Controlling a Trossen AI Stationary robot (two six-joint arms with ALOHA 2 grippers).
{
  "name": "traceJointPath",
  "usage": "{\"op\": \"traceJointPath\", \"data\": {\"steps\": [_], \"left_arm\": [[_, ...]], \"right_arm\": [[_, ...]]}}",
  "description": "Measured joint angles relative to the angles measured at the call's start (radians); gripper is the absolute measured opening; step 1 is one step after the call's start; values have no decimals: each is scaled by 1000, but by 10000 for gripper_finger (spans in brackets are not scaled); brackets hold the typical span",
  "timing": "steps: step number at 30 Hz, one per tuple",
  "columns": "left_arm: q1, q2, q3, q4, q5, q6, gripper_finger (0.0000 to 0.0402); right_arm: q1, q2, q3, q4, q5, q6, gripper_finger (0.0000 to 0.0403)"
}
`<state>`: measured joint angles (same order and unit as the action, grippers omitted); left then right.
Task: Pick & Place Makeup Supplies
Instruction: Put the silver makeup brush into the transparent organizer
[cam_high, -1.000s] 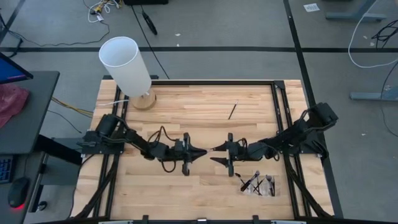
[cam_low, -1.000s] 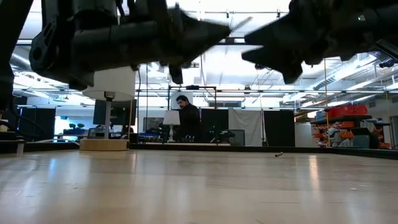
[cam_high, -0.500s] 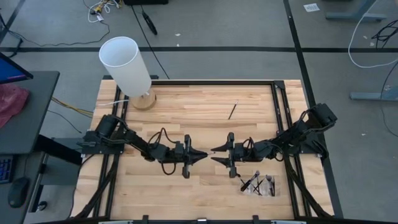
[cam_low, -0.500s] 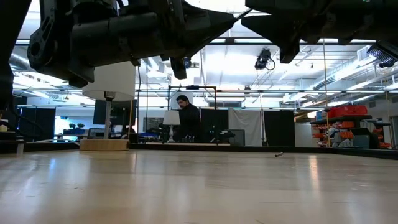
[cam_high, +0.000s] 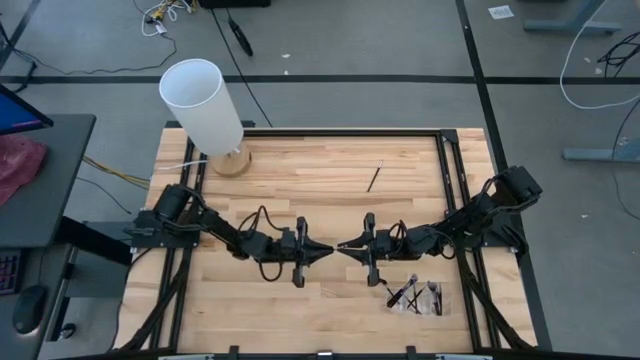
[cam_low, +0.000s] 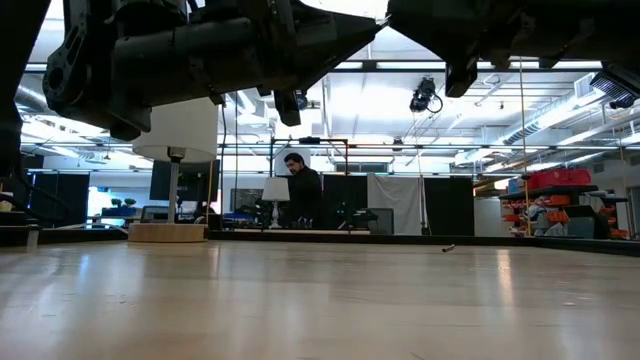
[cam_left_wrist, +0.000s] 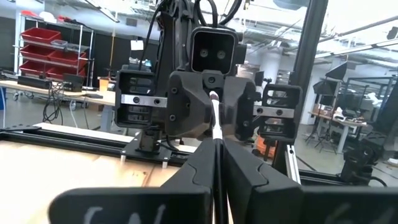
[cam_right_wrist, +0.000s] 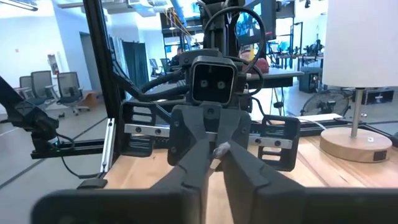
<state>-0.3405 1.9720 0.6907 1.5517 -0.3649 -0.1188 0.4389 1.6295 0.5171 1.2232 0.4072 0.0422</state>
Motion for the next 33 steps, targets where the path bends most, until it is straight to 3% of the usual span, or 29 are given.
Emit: {"op": "traceJointPath", "data": {"steps": [6, 10, 17, 21, 25, 29, 33], "left_arm": [[0, 0, 0, -3, -1, -3, 23], [0, 0, 0, -13, -4, -2, 35], [2, -1, 0, -41, -10, 34, 128], [0, -5, 0, -88, -53, 38, 193], [-10, -20, 0, -173, -139, 54, 232], [-31, -26, -2, -250, -221, 55, 244], [-45, -26, -1, -351, -249, 26, 239]], "right_arm": [[0, -1, 1, -12, 0, 0, 10], [0, -1, 2, -28, 22, 6, 8], [20, -44, 2, -150, 106, 37, 7], [54, -163, 2, -346, 160, 86, 7], [101, -331, 12, -567, 209, 112, 6], [149, -492, 89, -883, 262, 150, 6], [193, -572, 259, -1337, 292, 277, 6]]}}
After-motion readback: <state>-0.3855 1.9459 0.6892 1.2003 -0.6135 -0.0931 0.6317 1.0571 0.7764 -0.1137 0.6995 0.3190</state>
